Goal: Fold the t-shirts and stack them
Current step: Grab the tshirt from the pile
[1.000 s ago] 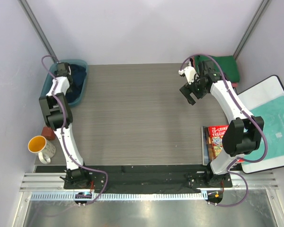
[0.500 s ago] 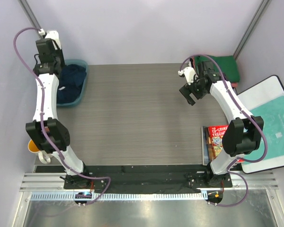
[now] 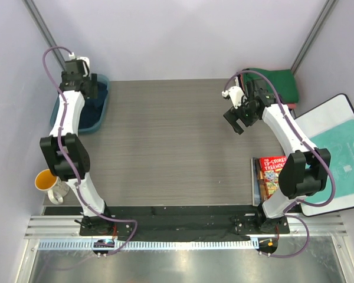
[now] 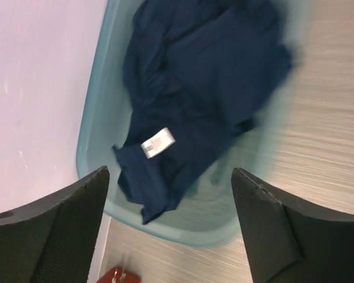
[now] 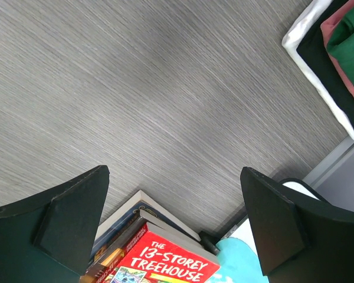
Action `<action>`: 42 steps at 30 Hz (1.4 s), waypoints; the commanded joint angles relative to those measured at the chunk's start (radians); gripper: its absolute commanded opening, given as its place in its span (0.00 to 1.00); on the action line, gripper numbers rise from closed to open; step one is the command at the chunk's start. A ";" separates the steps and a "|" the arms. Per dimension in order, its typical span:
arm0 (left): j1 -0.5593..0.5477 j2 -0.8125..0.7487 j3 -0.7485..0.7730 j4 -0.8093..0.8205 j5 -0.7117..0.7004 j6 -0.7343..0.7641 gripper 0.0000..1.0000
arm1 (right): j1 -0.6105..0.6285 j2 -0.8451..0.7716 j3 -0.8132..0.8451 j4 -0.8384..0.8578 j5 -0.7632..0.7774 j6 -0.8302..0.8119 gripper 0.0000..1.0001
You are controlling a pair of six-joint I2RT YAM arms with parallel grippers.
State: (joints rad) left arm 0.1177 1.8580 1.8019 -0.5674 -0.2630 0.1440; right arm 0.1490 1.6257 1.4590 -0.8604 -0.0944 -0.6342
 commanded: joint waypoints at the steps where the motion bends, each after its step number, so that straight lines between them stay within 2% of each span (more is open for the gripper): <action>1: 0.039 0.082 0.022 0.052 -0.117 -0.032 0.92 | 0.006 -0.056 -0.006 0.017 0.008 -0.018 0.98; 6: 0.051 0.237 0.137 0.014 -0.050 -0.035 1.00 | 0.007 -0.047 0.009 0.015 0.009 -0.010 0.98; 18: 0.117 0.480 0.313 -0.068 -0.024 -0.075 1.00 | 0.009 -0.055 -0.019 0.014 0.036 -0.009 0.98; 26: 0.128 0.569 0.332 -0.091 -0.001 -0.046 1.00 | 0.008 -0.043 -0.011 0.009 0.042 -0.009 0.99; 28: 0.132 0.584 0.338 -0.104 0.021 -0.035 0.95 | 0.011 -0.038 -0.008 0.008 0.044 -0.009 0.98; 29: 0.134 0.599 0.347 -0.111 0.025 -0.031 0.89 | 0.011 -0.038 -0.006 0.006 0.042 -0.009 0.98; 30: 0.137 0.607 0.352 -0.126 0.048 -0.027 0.68 | 0.012 -0.033 -0.003 0.006 0.042 -0.007 0.98; 32: 0.142 0.618 0.359 -0.135 0.061 -0.027 0.38 | 0.014 -0.029 0.001 0.006 0.045 -0.007 0.99; 33: 0.145 0.624 0.361 -0.141 0.064 -0.027 0.13 | 0.014 -0.027 0.004 0.006 0.048 -0.007 0.98; 34: 0.143 0.624 0.364 -0.149 0.071 -0.023 0.04 | 0.015 -0.026 0.004 0.006 0.048 -0.007 0.98; 35: 0.143 0.626 0.373 -0.160 0.076 -0.020 0.00 | 0.015 -0.026 0.006 0.006 0.050 -0.009 0.98; 38: 0.145 0.593 0.360 -0.164 0.108 -0.017 0.00 | 0.015 -0.024 0.006 0.006 0.053 -0.009 0.98; 42: 0.145 0.434 0.304 -0.111 0.165 -0.056 0.00 | 0.018 -0.027 0.004 0.008 0.055 -0.009 0.98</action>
State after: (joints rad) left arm 0.2501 2.4374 2.1433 -0.6724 -0.1726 0.1139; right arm 0.1581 1.6146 1.4357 -0.8608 -0.0582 -0.6384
